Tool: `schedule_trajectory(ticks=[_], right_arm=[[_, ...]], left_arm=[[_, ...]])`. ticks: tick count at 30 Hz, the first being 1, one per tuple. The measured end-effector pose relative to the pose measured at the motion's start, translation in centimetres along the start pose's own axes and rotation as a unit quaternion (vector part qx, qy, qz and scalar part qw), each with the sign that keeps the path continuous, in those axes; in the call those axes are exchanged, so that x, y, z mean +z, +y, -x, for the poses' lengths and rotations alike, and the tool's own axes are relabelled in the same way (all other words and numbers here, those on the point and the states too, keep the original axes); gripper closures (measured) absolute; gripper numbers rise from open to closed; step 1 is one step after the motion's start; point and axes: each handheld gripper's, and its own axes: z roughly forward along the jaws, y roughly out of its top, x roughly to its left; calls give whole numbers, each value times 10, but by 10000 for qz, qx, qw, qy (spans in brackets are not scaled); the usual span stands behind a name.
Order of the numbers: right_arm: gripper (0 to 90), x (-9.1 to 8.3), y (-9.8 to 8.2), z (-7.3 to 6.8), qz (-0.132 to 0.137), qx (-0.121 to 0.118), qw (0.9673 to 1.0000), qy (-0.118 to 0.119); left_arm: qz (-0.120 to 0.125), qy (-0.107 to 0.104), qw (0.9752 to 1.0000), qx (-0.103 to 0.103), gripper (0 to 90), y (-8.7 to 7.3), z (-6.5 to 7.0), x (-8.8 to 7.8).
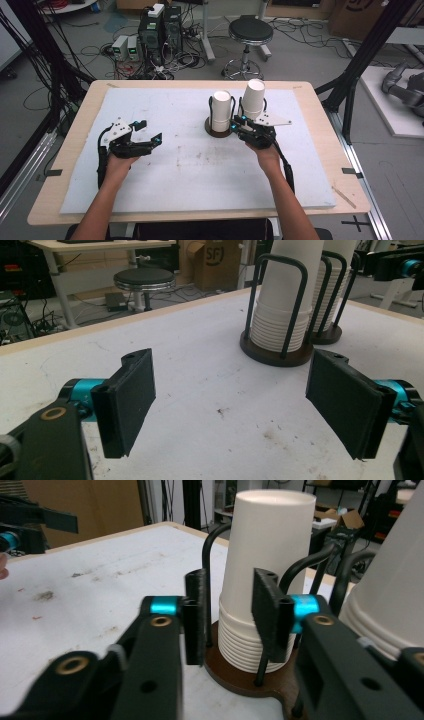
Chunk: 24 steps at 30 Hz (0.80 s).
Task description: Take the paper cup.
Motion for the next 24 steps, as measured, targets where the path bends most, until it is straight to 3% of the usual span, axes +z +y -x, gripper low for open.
schedule_trajectory(ticks=[2, 10, 15, 24], right_arm=[[798, 8, -3, -2, -77, -63, 9999, -75], [894, 24, -10, -4, -186, -104, 9996, -170], [900, 32, -13, -6, -268, -110, 9994, -203], [900, 50, -24, -9, -680, -15, 9975, -184]], left_arm=[[-4, 1, 10000, 3, 199, 0, 0, 0], [-13, 5, 10000, 2, 199, 0, 0, 0], [-13, -2, 10000, 2, 198, 0, 0, 1], [25, 3, 10000, -42, 198, 0, 0, 4]])
